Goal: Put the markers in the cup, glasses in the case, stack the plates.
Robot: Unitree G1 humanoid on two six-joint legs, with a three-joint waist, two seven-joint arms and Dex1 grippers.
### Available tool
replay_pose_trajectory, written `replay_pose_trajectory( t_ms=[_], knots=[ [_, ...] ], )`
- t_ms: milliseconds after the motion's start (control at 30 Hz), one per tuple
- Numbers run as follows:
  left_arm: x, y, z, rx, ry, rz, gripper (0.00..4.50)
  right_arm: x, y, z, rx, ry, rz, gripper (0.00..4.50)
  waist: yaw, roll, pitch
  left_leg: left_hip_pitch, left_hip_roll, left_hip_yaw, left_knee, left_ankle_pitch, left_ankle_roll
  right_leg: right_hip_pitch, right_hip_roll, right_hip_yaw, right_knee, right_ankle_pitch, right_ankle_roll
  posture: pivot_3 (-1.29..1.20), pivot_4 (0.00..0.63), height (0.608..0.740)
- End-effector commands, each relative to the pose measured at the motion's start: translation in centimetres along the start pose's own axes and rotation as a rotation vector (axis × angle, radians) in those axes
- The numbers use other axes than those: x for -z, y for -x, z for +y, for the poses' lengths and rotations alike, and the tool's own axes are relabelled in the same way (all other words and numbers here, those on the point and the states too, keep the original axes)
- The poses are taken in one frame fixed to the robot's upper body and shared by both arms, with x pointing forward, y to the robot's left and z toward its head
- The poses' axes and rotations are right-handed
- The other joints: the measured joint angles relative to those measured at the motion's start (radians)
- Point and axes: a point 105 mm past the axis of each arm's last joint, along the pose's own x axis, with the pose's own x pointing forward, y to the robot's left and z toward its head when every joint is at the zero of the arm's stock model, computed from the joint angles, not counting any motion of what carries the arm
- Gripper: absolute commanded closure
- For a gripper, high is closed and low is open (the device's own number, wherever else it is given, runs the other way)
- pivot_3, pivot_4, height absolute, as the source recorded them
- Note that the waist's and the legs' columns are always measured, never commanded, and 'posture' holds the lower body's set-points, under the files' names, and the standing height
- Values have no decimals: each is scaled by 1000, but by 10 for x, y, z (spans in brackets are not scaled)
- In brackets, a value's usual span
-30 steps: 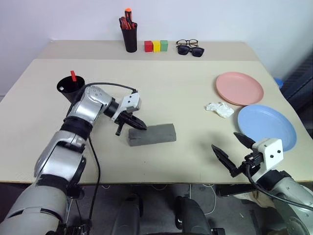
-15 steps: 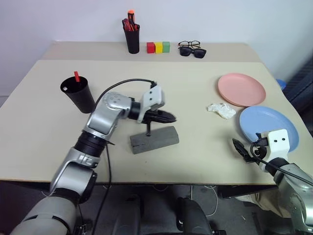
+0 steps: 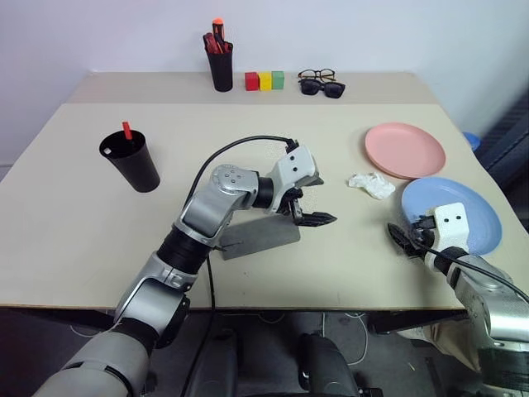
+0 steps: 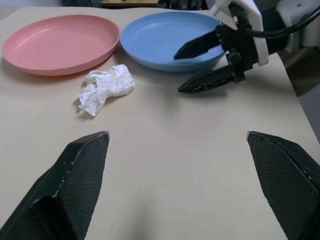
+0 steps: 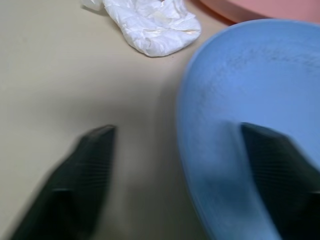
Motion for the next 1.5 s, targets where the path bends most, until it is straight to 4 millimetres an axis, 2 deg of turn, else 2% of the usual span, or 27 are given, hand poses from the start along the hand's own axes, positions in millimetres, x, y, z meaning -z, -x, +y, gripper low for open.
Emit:
replay_pose_trajectory(
  t_ms=[33,133,167,367,500,633,733,900,1067,1200,1300,1400,1467,1500],
  knots=[
    [-13,-1,-6,2,-35,-34,0,-9,2,-6,11,16,-15,2749,0,0,0,0,0,0,0,0,0,0,0,0,0,0,0,0,150,740],
    [-10,-2,-7,2,-33,-30,0,-8,3,-8,21,23,-5,4382,-1,0,0,0,0,0,0,0,0,0,0,0,0,0,0,0,150,740],
    [-10,-2,-8,2,-33,-28,0,-8,4,-10,35,33,0,4448,-2,0,0,0,0,0,0,0,0,0,0,0,0,0,0,0,150,740],
    [-7,-3,-12,9,-31,-30,0,-18,12,-25,133,130,-6,4448,1,0,0,0,0,0,0,0,0,0,0,0,0,0,0,0,150,740],
    [-5,-3,-13,3,-35,-26,0,-43,16,-34,214,238,-61,4448,0,0,0,0,0,0,1,0,0,0,0,0,0,0,0,0,150,740],
    [-5,-4,-13,-10,-30,-32,0,-74,9,-36,235,275,-140,4448,-6,1,0,0,0,0,1,0,0,-1,0,1,0,0,0,0,150,740],
    [-4,-6,-14,-28,-28,-30,0,-102,-12,-33,208,328,-198,4448,-14,1,0,0,0,0,0,0,0,-1,0,1,2,0,0,0,150,740],
    [-5,-5,-14,-70,-9,-42,0,-135,-53,-27,133,382,-254,4448,-25,1,1,0,0,0,0,0,0,-1,0,1,2,0,0,0,150,740],
    [-5,3,-8,-145,9,-43,0,-147,-90,-19,65,422,-264,4448,-27,2,1,0,-1,0,-1,0,0,-1,0,1,1,1,4,0,150,740],
    [-1,15,-4,-217,33,-29,0,-150,-109,-7,18,427,-257,4448,-32,2,1,1,-1,0,-3,0,0,-2,0,1,2,1,5,0,150,740],
    [2,24,-2,-263,55,-19,0,-150,-116,-1,7,417,-253,3542,-33,2,1,1,-1,0,-3,0,0,-2,0,1,2,2,5,0,150,740],
    [5,32,-3,-291,72,-14,0,-152,-119,4,18,408,-271,2019,-31,2,1,1,-1,0,-3,0,0,-2,0,1,3,2,5,0,150,740],
    [6,36,-4,-302,77,-21,0,-157,-118,8,-11,321,-316,1105,-30,2,1,1,-1,0,-3,0,0,-2,0,2,3,2,5,0,150,740],
    [6,38,-5,-303,80,-27,0,-160,-117,10,-37,265,-340,1105,-31,2,1,1,-1,0,-3,1,-1,-2,0,2,3,2,5,0,150,740]
  ],
)
